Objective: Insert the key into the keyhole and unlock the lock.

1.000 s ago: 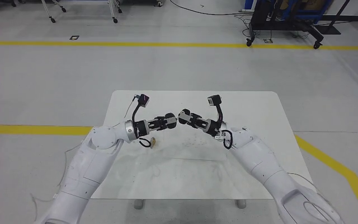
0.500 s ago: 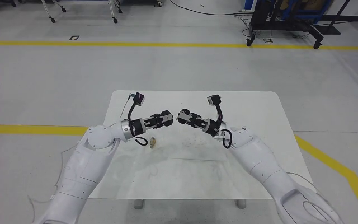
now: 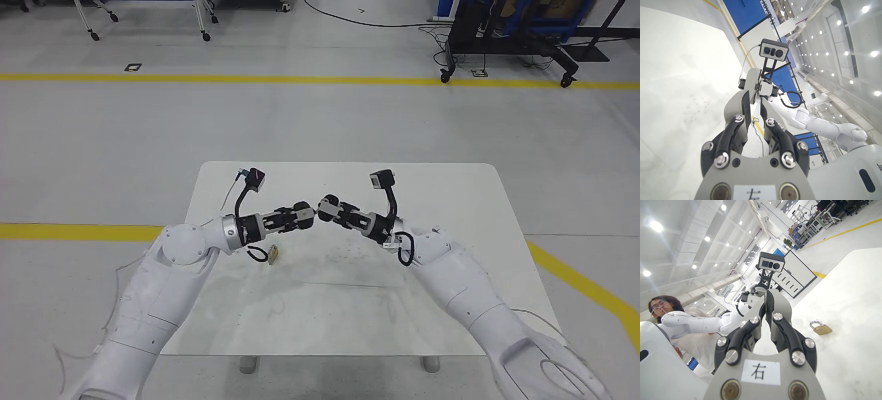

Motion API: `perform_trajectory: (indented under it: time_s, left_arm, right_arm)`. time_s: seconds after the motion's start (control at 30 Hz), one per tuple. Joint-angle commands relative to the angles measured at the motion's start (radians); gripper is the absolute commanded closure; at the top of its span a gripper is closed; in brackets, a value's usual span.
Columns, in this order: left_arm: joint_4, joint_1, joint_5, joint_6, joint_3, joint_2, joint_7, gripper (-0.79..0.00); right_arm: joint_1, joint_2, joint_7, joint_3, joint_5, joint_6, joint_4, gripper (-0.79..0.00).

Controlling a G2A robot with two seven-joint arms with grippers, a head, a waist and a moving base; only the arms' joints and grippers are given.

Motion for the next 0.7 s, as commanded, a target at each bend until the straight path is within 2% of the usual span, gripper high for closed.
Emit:
perform_trajectory:
  time_s: [0.0,0.23,0.37,0.67]
  left_arm:
    - [0.002,-0.002,-0.001,-0.002,0.002,0.0,-0.002,-0.065]
    - [0.006,-0.007,-0.002,-0.003,0.009,-0.002,-0.003,-0.08]
    - [0.008,-0.009,-0.001,-0.004,0.014,-0.002,-0.003,0.0]
    - [0.017,-0.014,-0.017,-0.001,0.022,-0.005,-0.004,0.0]
  right_arm:
    - [-0.001,-0.001,0.001,0.001,0.0,-0.002,0.0,0.0]
    - [-0.002,-0.004,0.008,0.004,0.001,-0.001,0.003,0.0]
    - [-0.003,-0.005,0.01,0.007,0.0,-0.001,0.003,0.0]
    - [-0.004,-0.007,0.014,0.014,-0.003,0.004,0.009,0.0]
